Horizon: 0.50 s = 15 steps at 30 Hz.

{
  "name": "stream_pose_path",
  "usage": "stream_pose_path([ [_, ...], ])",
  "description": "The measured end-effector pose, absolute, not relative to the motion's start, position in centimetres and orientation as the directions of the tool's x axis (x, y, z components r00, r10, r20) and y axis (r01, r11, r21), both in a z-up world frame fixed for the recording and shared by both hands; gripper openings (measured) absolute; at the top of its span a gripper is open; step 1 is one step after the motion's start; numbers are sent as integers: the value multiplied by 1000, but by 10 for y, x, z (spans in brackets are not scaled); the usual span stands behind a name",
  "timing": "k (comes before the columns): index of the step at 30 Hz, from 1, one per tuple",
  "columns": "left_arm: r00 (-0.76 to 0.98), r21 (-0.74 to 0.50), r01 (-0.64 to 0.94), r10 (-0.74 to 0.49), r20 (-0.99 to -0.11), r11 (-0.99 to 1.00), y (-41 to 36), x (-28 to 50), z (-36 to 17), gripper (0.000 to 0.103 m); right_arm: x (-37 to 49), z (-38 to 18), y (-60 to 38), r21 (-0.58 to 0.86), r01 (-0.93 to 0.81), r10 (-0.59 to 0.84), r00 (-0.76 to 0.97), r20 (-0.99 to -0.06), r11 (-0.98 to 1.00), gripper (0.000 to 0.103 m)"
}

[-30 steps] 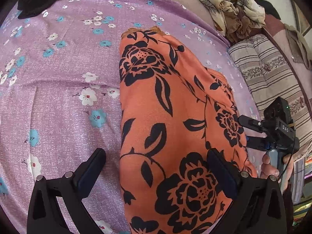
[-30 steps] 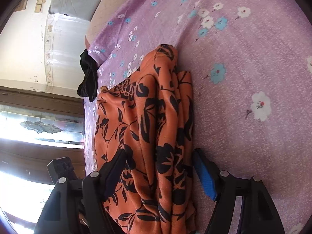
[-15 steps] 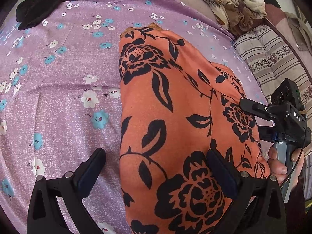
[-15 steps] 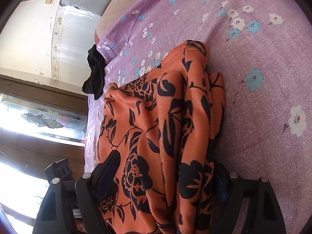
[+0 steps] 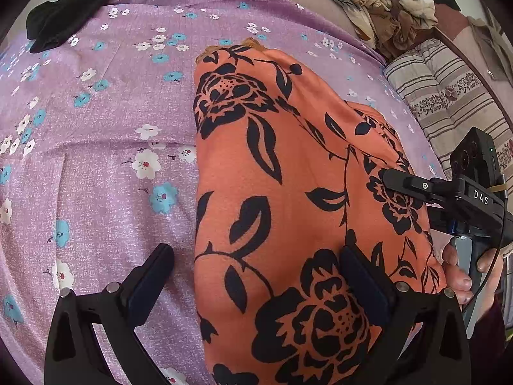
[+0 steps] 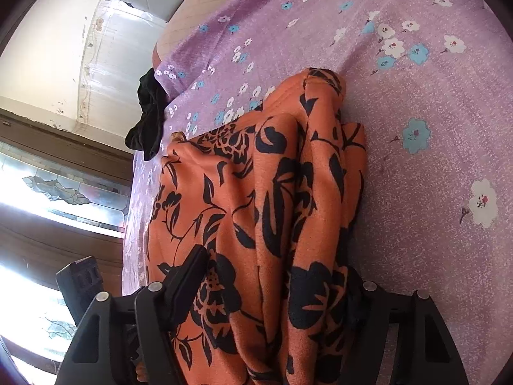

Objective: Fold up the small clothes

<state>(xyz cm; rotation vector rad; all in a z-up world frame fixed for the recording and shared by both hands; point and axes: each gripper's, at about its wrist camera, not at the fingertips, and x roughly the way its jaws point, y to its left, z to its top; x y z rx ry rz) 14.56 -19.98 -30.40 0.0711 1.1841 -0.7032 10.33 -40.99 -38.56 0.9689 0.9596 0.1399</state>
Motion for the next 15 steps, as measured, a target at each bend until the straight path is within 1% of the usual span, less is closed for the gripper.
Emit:
stream_pose_path([
  [4, 189, -305, 538, -466, -864, 786, -201, 145, -304, 103, 103, -382, -407, 735, 295, 482, 599, -640, 610, 67],
  [8, 154, -338, 561, -497, -854, 755, -205, 140, -304, 101, 104, -377, -402, 726, 283, 472, 604, -642, 626, 63],
  [9, 145, -349, 570, -509, -848, 744, -207, 137, -304, 95, 104, -376, -400, 724, 279, 469, 606, -643, 631, 63],
  [11, 149, -354, 576, -520, -841, 737, -207, 135, -303, 90, 103, -372, -397, 718, 269, 461, 613, -642, 642, 62],
  [15, 164, -368, 566, -538, -827, 738, -202, 136, -303, 78, 100, -368, -394, 714, 262, 452, 622, -640, 650, 61],
])
